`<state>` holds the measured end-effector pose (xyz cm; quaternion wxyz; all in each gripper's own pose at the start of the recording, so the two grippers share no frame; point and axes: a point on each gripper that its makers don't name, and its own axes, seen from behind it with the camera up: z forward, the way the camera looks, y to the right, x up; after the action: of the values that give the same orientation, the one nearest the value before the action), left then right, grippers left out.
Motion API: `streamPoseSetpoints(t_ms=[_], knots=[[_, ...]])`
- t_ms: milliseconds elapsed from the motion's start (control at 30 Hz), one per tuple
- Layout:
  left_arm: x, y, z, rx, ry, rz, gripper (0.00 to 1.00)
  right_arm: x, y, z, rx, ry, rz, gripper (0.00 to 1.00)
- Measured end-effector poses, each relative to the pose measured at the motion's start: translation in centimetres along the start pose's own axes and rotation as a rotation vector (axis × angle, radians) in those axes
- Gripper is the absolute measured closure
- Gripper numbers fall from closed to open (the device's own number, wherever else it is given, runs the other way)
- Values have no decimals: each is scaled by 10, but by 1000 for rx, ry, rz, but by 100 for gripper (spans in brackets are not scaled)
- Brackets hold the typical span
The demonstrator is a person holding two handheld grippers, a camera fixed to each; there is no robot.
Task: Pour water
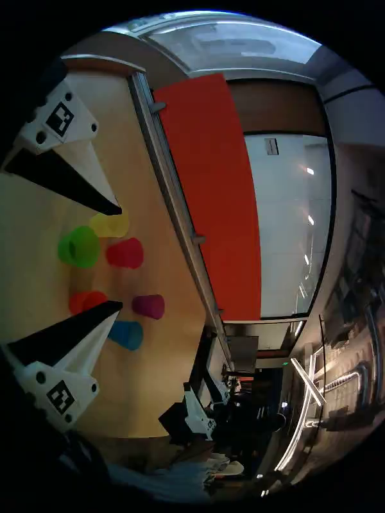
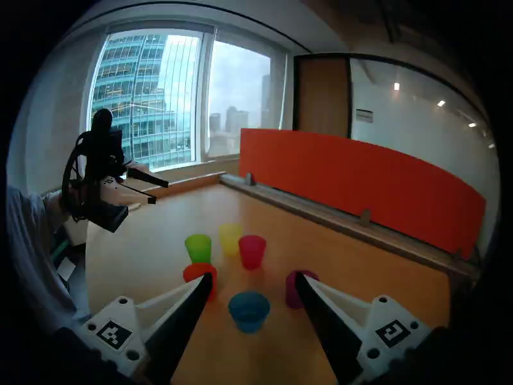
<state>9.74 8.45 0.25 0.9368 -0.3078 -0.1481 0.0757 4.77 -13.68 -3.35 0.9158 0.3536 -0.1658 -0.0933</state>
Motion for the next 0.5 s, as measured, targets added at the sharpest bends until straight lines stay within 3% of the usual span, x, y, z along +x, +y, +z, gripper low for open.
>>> streamPoseSetpoints(t_ms=[500], knots=[[-43,4,32,-45,-117,39,0,-39,2,22,35,-94,-4,1]])
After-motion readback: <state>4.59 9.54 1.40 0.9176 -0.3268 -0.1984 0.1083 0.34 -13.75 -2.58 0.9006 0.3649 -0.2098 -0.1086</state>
